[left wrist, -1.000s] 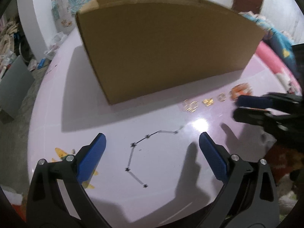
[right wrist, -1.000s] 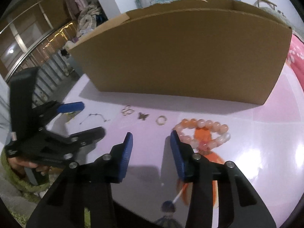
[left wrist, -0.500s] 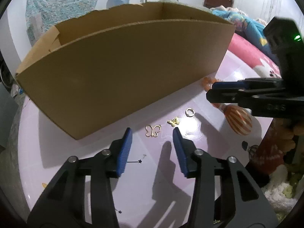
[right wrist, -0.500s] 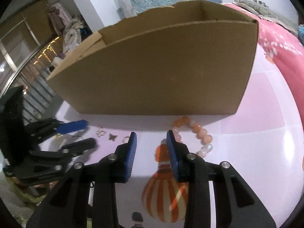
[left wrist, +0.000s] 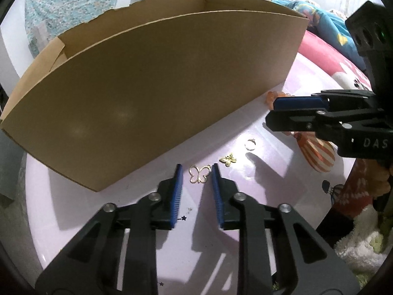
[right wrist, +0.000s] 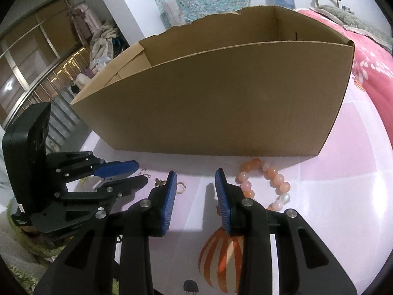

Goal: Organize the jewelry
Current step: 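Close the right tool on the small gold ring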

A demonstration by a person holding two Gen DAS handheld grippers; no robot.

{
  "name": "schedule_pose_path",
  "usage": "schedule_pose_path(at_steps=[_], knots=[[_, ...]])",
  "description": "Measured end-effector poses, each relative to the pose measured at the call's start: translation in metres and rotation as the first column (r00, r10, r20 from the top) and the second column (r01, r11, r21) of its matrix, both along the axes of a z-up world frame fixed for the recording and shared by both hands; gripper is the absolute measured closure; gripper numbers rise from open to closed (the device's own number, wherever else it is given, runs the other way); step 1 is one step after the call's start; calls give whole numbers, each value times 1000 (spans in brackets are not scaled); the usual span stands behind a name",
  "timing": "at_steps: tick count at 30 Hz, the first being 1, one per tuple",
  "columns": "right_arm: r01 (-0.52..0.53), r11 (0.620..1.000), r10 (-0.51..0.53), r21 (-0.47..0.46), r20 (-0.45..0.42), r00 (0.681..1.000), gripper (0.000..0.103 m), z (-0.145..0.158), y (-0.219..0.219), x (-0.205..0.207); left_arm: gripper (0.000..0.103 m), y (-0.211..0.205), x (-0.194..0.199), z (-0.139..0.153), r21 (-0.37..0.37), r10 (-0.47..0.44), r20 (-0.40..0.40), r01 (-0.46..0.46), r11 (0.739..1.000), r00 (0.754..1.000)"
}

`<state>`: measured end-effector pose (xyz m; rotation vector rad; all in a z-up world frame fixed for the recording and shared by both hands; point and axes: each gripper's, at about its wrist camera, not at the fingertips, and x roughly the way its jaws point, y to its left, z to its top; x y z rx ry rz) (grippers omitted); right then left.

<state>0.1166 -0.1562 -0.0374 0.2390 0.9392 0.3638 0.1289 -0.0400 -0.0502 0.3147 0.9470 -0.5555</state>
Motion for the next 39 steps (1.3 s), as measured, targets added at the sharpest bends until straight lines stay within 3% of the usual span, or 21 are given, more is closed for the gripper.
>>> schedule_pose_path(at_steps=[4,15,17,18,31,35,39], knots=[[4,1000,-4,6,-5,1000,71,-2,-1,-3,93,-2,-1,0,11,-19,4,19,1000,1000],[-24,1000,24,-12,4,1000,71,4,2,-7,93,7,-7,2,-10,1,11,-1,1000,1000],[-45,998,46,-35,10,999,71,4,7,-8,93,10,-8,5,-13,6,14,-6,1000,1000],[-58,997,59,-58,17,998,71,5,11,-8,103,12,-9,6,-14,9,15,-8,1000,1000],[-156,957,169,-244,32,985,71,-7,46,1,103,22,-9,2,-31,41,4,-41,999,999],[-172,939,193,-298,43,980,78,-6,53,0,103,24,-8,0,-37,43,-3,-43,998,999],[-179,940,197,-290,33,980,89,-5,52,2,103,26,-8,0,-38,39,-1,-39,999,999]])
